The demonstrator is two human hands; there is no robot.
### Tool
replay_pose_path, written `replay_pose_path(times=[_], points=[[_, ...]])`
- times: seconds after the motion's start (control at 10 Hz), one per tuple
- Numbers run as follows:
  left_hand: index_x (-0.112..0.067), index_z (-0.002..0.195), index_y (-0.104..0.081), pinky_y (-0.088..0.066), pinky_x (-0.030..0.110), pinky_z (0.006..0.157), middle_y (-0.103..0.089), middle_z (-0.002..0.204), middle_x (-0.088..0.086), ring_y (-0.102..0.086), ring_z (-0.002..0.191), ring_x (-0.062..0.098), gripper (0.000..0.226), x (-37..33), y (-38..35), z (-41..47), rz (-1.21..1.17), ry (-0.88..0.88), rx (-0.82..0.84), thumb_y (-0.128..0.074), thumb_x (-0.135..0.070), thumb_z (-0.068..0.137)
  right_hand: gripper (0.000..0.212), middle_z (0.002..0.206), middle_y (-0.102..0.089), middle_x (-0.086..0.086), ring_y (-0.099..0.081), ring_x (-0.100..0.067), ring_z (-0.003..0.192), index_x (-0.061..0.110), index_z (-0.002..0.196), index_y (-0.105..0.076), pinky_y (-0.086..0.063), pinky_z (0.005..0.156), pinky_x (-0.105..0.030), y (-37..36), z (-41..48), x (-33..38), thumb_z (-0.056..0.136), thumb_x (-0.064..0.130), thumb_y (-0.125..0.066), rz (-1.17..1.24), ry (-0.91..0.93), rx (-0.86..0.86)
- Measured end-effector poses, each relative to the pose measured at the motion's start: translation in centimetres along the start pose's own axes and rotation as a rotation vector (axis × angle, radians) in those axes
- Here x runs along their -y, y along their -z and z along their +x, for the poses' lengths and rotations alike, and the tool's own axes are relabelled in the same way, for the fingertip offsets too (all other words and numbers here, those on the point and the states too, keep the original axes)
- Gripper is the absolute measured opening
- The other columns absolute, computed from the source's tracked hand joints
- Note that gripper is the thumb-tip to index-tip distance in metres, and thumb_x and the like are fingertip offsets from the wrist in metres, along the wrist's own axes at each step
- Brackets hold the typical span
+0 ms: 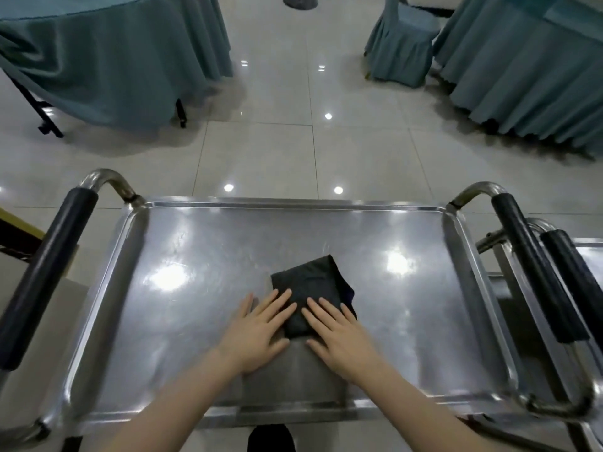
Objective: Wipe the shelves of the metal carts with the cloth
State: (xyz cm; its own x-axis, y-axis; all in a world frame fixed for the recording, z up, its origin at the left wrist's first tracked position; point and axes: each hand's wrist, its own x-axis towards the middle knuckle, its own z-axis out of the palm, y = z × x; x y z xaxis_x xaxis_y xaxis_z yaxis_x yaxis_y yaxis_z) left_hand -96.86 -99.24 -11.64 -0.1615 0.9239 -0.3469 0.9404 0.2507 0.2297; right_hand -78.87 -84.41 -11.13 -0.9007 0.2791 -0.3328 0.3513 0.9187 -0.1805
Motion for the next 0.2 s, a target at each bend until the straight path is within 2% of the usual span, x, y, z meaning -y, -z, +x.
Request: replay_pose_path(times=[0.1,0.2], points=[[-0.041,0.153,-0.003,0.012,0.047,0.120,0.017,0.159,-0.016,0.017,0.148,0.010,0.066,-0.5,0.1,0.1,-0.054,0.036,0.013,-0.021,-0.065,0.094,0.057,0.162,-0.001,0.014,0.000,-0.010,0.150,0.033,0.156,-0.016,0.005,0.120,-0.036,0.3,0.0,-0.5,0.103,0.053,-0.026,0.052,0.017,-0.020],[-0.037,0.151,-0.025,0.001,0.043,0.121,-0.010,0.162,-0.013,-0.005,0.150,0.010,0.058,-0.8,1.7,0.9,-0.154,0.106,0.018,-0.030,-0.057,0.097,0.054,0.162,-0.012,0.012,-0.014,-0.012,0.149,0.031,0.154,-0.024,-0.011,0.120,-0.031,2.0,0.0,-0.9,0.103,0.047,-0.033,0.160,0.008,-0.022]])
